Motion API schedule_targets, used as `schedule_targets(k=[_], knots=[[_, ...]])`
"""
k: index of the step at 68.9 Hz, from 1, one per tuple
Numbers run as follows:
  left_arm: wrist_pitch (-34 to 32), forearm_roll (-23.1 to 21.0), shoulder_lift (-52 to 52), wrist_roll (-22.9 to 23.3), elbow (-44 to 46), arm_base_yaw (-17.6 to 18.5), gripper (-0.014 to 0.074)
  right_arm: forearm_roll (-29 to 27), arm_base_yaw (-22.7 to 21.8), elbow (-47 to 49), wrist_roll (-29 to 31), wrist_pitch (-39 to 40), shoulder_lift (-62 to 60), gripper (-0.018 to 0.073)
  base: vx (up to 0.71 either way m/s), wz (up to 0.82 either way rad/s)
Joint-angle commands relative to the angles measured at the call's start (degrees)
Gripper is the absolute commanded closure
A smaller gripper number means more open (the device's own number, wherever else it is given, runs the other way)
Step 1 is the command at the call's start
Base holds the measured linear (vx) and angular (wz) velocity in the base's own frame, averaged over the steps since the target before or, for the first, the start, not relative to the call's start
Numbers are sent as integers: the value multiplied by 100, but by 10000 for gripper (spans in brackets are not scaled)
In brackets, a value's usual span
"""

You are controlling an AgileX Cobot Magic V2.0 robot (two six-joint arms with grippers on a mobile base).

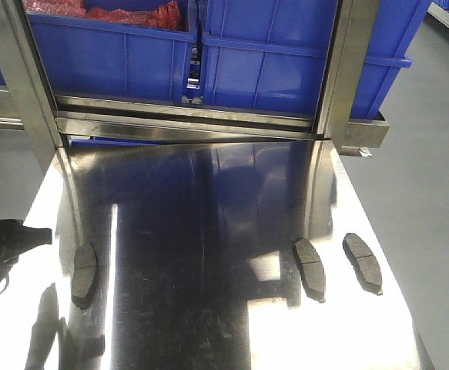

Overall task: Move and align brake pads A on conveyor
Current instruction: 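Lift the grasped brake pad off the shelf with the left gripper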

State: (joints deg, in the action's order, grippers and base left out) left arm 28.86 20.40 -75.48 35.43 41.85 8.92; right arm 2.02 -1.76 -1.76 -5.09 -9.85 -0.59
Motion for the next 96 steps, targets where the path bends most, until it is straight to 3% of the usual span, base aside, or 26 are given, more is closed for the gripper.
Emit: schedule_targets(k=[1, 17, 37, 96], knots=[[1, -427, 527, -562, 117, 43, 507, 20, -42, -101, 26, 459, -89, 562, 0, 0], [498, -947, 1329, -1388, 117, 43, 507, 20, -42, -101, 26, 459, -89, 562, 0, 0], [545, -962, 1887, -1388, 117, 37, 506, 20, -42, -101, 26, 459, -89, 562, 0, 0], [550, -962, 1907, -1388, 117, 37, 506, 84, -42, -102, 158, 465, -89, 562, 0, 0]])
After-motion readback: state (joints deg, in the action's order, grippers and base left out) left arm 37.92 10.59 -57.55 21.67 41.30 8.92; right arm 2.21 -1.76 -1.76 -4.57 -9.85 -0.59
